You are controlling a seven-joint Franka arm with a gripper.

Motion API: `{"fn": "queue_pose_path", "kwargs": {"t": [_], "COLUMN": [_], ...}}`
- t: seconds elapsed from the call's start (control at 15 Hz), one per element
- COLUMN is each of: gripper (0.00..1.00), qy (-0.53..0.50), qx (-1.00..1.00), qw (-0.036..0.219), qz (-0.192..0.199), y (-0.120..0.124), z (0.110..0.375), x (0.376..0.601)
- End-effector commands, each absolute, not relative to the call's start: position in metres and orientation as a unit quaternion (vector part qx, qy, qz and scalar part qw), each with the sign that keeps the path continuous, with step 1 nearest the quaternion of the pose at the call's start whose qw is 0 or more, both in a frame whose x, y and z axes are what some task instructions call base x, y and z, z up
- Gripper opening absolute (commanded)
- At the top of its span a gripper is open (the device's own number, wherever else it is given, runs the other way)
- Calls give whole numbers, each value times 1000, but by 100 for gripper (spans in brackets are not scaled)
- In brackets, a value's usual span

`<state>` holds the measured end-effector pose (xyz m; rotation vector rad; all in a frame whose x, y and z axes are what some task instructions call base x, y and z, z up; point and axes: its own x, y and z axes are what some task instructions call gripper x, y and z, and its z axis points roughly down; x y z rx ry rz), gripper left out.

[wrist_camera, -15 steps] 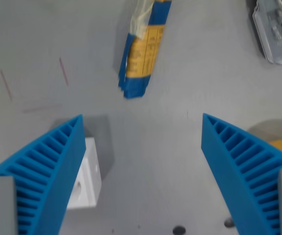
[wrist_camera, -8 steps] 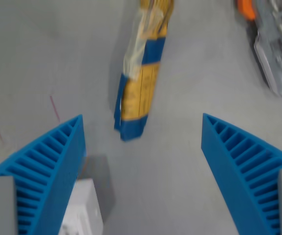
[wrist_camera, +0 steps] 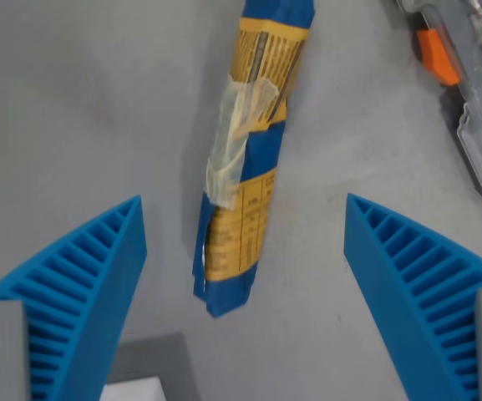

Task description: Pick up the blue bag

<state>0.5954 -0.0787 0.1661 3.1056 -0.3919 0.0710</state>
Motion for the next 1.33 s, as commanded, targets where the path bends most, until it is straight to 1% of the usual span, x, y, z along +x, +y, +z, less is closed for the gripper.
{"fn": "queue_pose_path", "kwargs": {"t": [0.07,0.4,0.8,0.93,1.2,1.27,1.33], "gripper": [100,100,100,100,100,0,0], "qy": [-157,-152,-148,-147,-145,-145,-145], "qx": [987,988,989,989,989,989,989], "qw": [-14,-16,-16,-15,-15,-16,-16], "qz": [27,19,20,22,34,34,34], "y": [-83,-85,-84,-82,-81,-81,-81], "z": [161,155,155,145,125,120,120], "x": [606,614,611,608,610,609,609]}}
